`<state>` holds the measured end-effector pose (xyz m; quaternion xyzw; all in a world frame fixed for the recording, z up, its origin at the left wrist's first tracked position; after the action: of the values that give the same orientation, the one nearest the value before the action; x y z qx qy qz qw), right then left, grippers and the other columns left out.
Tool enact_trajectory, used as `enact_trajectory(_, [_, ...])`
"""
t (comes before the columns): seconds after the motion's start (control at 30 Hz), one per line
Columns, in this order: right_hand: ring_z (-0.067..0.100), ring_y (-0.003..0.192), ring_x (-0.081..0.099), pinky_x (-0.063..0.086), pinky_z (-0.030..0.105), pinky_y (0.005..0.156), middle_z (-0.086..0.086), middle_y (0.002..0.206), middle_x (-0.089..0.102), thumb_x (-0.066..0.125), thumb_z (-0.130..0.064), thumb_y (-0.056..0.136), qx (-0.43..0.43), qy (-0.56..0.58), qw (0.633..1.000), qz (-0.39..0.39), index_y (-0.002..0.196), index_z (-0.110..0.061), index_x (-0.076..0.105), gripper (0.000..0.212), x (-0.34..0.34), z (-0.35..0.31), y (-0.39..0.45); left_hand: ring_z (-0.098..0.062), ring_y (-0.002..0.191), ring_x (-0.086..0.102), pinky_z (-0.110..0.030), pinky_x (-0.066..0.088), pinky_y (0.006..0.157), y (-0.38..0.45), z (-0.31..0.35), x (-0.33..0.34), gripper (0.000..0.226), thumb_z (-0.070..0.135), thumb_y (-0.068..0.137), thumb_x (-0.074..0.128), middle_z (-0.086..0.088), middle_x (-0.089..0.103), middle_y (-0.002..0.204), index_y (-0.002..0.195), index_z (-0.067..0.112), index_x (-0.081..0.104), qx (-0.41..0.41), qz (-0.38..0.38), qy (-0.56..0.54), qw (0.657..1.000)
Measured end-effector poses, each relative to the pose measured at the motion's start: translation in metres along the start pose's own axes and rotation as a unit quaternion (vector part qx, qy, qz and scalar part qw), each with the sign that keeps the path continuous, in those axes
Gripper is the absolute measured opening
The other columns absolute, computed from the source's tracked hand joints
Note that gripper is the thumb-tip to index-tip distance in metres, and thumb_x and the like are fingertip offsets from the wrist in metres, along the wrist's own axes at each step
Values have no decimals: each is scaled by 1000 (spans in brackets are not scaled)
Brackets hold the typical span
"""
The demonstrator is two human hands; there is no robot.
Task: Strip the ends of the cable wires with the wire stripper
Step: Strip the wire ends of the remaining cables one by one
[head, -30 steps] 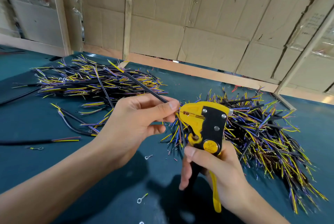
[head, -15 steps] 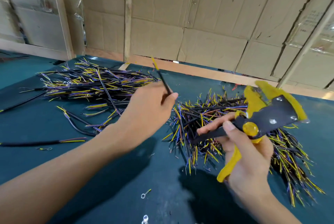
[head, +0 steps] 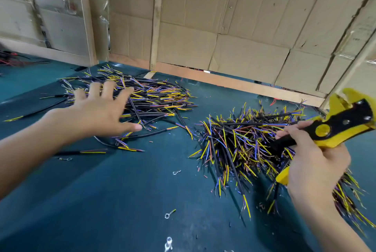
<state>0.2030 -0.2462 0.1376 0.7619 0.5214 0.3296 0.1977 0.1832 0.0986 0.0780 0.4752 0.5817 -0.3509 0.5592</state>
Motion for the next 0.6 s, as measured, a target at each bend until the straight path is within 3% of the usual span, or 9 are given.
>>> enact_trajectory(0.07, [39, 76, 62, 51, 48, 84, -8, 69, 67, 66, -10, 76, 85, -14, 996, 5, 70, -22, 68, 14, -37, 22, -25, -36, 148, 5, -68, 17, 110, 8, -12, 6, 114, 105, 54, 20, -5, 4, 160, 151, 49, -1, 26, 77, -22, 996])
enact_trajectory(0.1, [43, 79, 62, 52, 50, 86, -6, 69, 67, 66, -10, 76, 84, -10, 996, -7, 69, -23, 69, 15, -38, 22, -31, -34, 150, 0, -70, 12, 111, 16, -14, 6, 112, 106, 54, 20, -3, 1, 162, 150, 52, 0, 43, 106, -41, 993])
enact_trajectory(0.17, [49, 84, 63, 52, 56, 91, -2, 71, 67, 65, -9, 78, 76, -55, 995, -30, 69, -25, 70, 20, -48, 35, -31, -29, 152, -7, -72, 7, 112, 39, -13, 5, 111, 107, 54, 22, 1, -2, 165, 150, 55, 0, 63, 102, -69, 990])
enact_trajectory(0.2, [52, 86, 62, 51, 59, 92, -2, 72, 66, 65, -8, 78, 59, -62, 996, -27, 69, -26, 70, 20, -50, 39, -25, -28, 152, -8, -72, 7, 112, 49, -11, 6, 112, 107, 53, 24, 3, -2, 165, 150, 56, 1, 65, 65, -79, 993])
enact_trajectory(0.3, [53, 88, 62, 51, 60, 91, -5, 70, 66, 65, -9, 79, 85, -38, 995, -30, 70, -26, 71, 20, -47, 33, -32, -31, 149, 11, -69, 21, 109, 68, -4, 14, 114, 108, 43, 29, 7, 11, 163, 146, 60, 14, 54, -56, -106, 991])
enact_trajectory(0.4, [42, 80, 64, 54, 51, 86, -7, 66, 66, 64, -6, 81, 111, -32, 993, -20, 70, -22, 68, 19, -46, 35, -29, -33, 142, 25, -65, 30, 105, 65, 1, 20, 108, 106, 43, 33, 7, 26, 157, 140, 60, 27, 43, -30, -135, 989])
enact_trajectory(0.5, [25, 71, 65, 55, 45, 88, -2, 69, 62, 58, 5, 92, 191, -4, 981, -28, 79, -18, 60, 26, -41, 42, -27, -29, 138, 31, -61, 34, 102, 51, 7, 22, 99, 101, 46, 36, 9, 33, 151, 136, 59, 37, 55, -4, -122, 991])
enact_trajectory(0.6, [24, 64, 64, 59, 36, 74, -4, 64, 63, 64, 1, 84, 161, -9, 987, -28, 69, -23, 64, 27, -40, 44, -34, -24, 132, 35, -56, 37, 101, 29, 20, 24, 94, 101, 48, 32, 11, 39, 146, 133, 61, 40, 94, 7, -118, 989])
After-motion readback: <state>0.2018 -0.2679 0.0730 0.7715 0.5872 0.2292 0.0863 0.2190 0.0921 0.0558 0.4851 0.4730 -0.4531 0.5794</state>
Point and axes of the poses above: each hand's wrist, its own y-axis towards the middle knuckle, its own x-axis out of the palm, z = x × y, the point moved 1 cm from there along y, towards the middle knuckle
